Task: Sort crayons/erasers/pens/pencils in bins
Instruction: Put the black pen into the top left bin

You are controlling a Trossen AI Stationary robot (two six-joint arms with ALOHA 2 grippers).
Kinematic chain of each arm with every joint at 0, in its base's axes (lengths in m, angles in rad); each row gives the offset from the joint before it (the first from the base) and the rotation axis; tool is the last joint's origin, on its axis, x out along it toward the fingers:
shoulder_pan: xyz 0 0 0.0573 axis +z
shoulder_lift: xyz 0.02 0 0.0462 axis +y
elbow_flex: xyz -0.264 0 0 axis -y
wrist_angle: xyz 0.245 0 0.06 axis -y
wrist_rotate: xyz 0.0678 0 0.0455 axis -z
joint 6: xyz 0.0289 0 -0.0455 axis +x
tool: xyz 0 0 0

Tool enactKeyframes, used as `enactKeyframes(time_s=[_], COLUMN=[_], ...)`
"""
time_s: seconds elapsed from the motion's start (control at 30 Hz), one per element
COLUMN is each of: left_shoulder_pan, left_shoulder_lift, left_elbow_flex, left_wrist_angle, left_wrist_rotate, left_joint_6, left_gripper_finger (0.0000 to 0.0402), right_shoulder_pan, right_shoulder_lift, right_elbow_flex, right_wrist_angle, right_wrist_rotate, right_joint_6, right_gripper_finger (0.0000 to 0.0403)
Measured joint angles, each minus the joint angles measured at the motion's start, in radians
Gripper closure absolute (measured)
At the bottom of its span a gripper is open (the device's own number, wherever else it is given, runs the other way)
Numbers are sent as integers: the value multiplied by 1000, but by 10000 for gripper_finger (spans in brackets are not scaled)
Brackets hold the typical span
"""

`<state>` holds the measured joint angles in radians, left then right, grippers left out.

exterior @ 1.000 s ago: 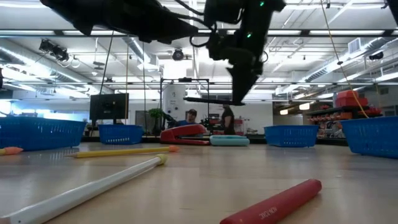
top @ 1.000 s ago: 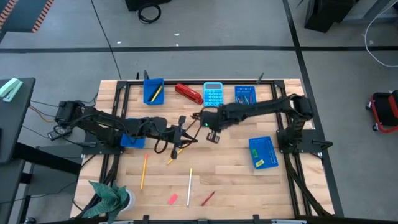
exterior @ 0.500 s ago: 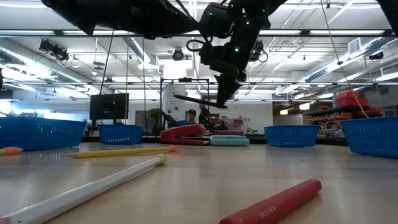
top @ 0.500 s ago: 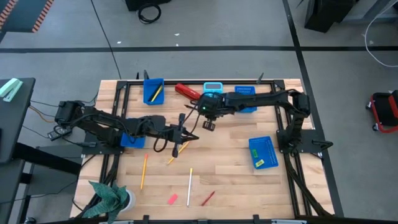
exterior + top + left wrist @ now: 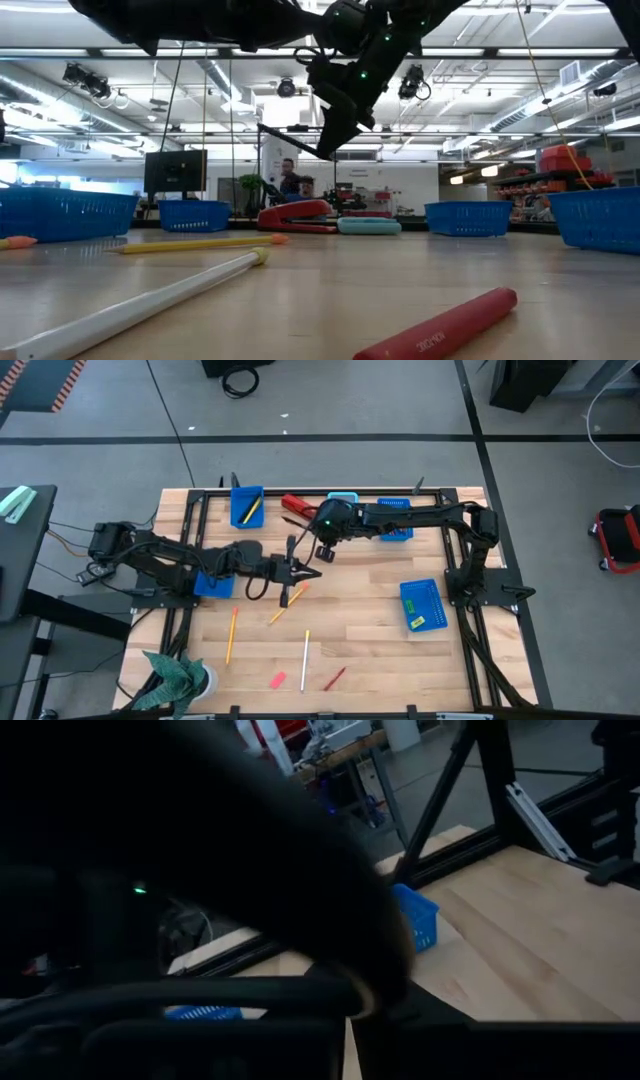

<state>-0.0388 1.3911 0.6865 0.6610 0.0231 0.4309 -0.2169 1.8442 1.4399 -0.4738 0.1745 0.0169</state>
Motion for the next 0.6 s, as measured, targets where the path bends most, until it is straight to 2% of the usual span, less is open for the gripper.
enactKeyframes(time_s=[0.2,0.53,0.6], left_shoulder_pan=[3,3,3], left_shoulder_lift=[0,0,0], left_elbow_flex=[0,0,0], left_wrist_angle=[48,84,92], left_wrist_rotate=[-1,-2,-2], left_joint_6=[0,0,1], left_gripper_finger=[378,389,384], right_shoulder_pan=[-6,-38,-46], right_shoulder_lift=[4,46,59], right_elbow_flex=[1,1,1], right_wrist_angle=[99,139,203], right_wrist_rotate=[-20,-40,-69], right_joint_6=[-5,-22,-29], right_gripper_finger=[361,361,361])
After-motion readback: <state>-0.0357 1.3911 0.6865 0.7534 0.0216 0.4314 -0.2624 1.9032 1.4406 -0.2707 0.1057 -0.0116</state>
